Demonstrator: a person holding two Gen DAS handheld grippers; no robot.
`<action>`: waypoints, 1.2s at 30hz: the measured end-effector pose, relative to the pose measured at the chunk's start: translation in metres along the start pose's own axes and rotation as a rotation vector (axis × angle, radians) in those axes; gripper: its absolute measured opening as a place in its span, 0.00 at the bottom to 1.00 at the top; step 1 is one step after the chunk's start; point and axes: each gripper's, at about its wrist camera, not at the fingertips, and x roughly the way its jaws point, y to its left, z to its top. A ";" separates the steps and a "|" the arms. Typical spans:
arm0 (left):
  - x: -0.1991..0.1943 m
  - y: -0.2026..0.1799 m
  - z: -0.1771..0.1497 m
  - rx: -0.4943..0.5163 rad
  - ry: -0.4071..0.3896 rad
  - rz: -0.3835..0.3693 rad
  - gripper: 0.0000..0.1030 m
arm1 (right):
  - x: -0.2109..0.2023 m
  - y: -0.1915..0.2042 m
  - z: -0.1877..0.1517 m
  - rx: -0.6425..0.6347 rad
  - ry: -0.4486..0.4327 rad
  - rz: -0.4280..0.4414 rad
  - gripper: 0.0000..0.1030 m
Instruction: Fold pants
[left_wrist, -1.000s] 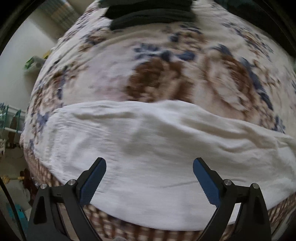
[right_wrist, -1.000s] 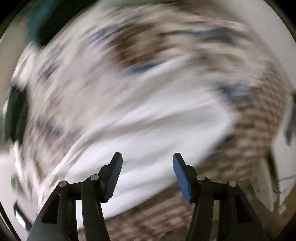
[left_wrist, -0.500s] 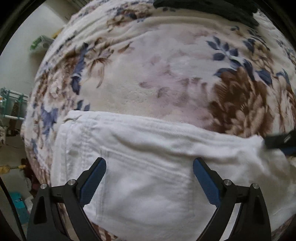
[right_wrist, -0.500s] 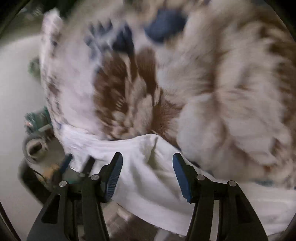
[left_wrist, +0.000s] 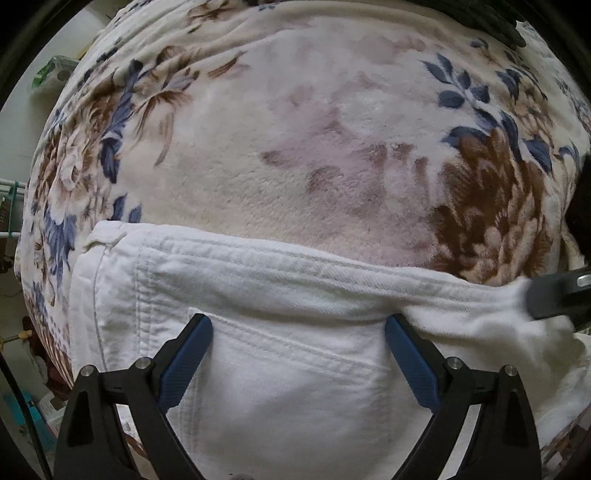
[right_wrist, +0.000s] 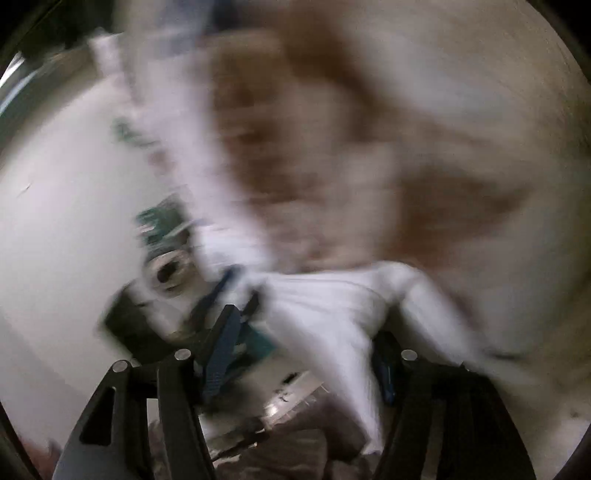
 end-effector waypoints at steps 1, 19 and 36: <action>0.001 0.003 0.000 0.000 0.000 -0.006 0.93 | 0.000 0.006 -0.005 -0.034 0.007 -0.003 0.64; 0.018 0.038 -0.009 0.020 -0.022 0.025 1.00 | -0.068 -0.017 -0.014 0.106 -0.364 0.028 0.21; 0.002 0.026 -0.018 0.033 -0.023 0.044 1.00 | -0.023 0.007 0.001 0.031 -0.327 -0.208 0.11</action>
